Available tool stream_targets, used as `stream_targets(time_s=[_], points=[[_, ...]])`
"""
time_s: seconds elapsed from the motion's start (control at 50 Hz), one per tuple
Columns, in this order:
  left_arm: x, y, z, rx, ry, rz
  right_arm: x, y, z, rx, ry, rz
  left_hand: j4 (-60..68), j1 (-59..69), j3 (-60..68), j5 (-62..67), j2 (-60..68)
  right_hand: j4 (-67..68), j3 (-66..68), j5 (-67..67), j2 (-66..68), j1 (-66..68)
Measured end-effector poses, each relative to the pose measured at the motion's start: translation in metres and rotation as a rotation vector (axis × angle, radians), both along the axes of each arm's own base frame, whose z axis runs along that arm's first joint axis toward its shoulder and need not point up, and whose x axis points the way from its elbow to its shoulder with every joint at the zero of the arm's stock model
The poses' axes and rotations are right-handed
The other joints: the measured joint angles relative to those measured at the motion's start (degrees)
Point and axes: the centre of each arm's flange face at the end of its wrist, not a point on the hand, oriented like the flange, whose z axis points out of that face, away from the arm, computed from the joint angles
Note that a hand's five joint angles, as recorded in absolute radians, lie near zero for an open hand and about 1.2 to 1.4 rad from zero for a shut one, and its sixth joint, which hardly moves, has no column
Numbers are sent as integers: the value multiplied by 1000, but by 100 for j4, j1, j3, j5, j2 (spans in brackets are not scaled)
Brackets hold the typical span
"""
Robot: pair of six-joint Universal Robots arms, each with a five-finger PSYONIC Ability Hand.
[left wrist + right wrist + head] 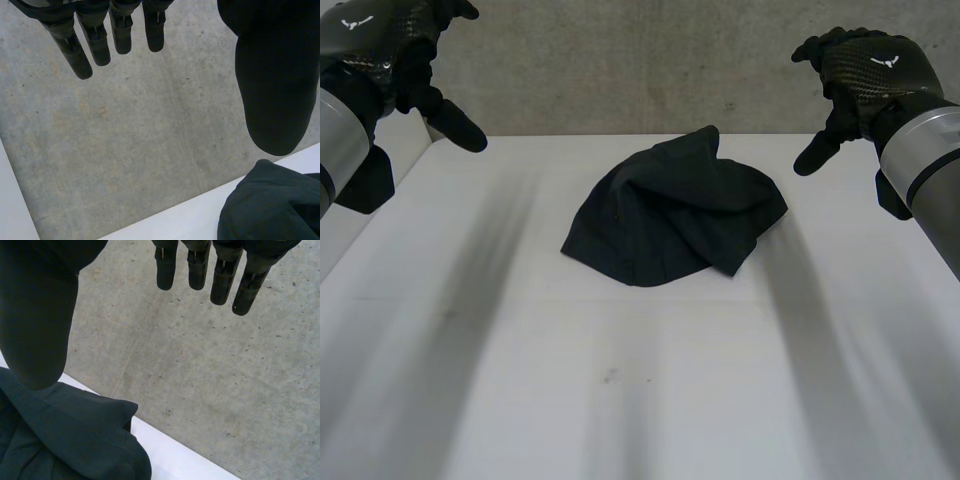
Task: Fold the shorts.
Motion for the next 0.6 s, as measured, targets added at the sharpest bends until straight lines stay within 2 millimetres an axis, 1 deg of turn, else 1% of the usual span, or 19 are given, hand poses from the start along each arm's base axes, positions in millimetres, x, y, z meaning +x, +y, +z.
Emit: stream_targets(time_s=[0.12,0.14,0.16,0.18,0.2,0.22,0.24,0.28,0.3,0.32,0.34,0.36,0.38,0.4,0.44,0.46,0.5,0.52,0.6], points=[[-3,-6,-10,28,-13,-7,2,1,-1,2,11,20,0,0,-16,0,-2,0,0,0,0,0],[-5,-10,-18,49,-22,-10,3,2,-3,4,24,33,0,0,-16,0,-2,0,0,0,0,0],[-5,-10,-18,49,-22,-10,3,2,-3,4,24,33,0,0,-16,0,-2,0,0,0,0,0],[-8,-18,-30,82,-34,-12,4,3,-4,6,33,41,0,0,-16,0,-2,0,0,0,0,0],[-9,-20,-34,93,-38,-13,6,5,-11,16,69,65,0,0,-16,0,-2,0,0,0,0,0],[-12,-27,-44,115,-45,-15,7,6,-17,25,97,81,0,0,-16,0,-2,0,0,0,0,0],[-13,-29,-47,121,-47,-16,7,6,-19,28,106,86,0,0,-16,0,-2,0,0,0,0,0],[-19,-42,-66,155,-60,-20,9,9,-35,52,167,114,0,0,-16,0,-2,0,0,0,0,0],[-19,-42,-66,155,-60,-20,9,9,-35,52,167,114,0,0,-16,0,-2,0,0,0,0,0],[-24,-53,-82,173,-67,-26,9,11,-47,69,211,131,4,0,-16,1,-2,0,0,0,0,0],[-28,-61,-92,182,-70,-31,9,13,-54,78,232,140,9,0,-14,0,1,0,0,0,0,0],[-28,-61,-92,182,-70,-31,9,13,-54,78,232,140,9,0,-14,0,1,0,0,0,0,0],[-34,-72,-109,192,-75,-43,8,17,-69,99,276,159,23,20,9,19,28,0,0,0,0,0],[-37,-79,-120,201,-79,-51,7,18,-77,109,293,168,124,66,78,90,127,0,0,0,0,0],[-41,-87,-133,208,-82,-62,6,21,-84,117,307,177,142,71,92,103,145,0,0,0,0,0],[-46,-96,-147,216,-86,-74,5,23,-91,125,316,185,264,135,189,190,244,0,0,0,0,0],[-50,-104,-163,229,-92,-85,4,25,-101,135,322,193,376,254,294,285,354,0,0,0,0,0],[-54,-112,-177,238,-98,-94,2,27,-109,142,325,198,403,276,317,309,377,0,0,0,0,0],[-63,-126,-212,263,-135,-113,-4,30,-127,152,325,197,479,300,391,387,458,0,0,0,0,0]])
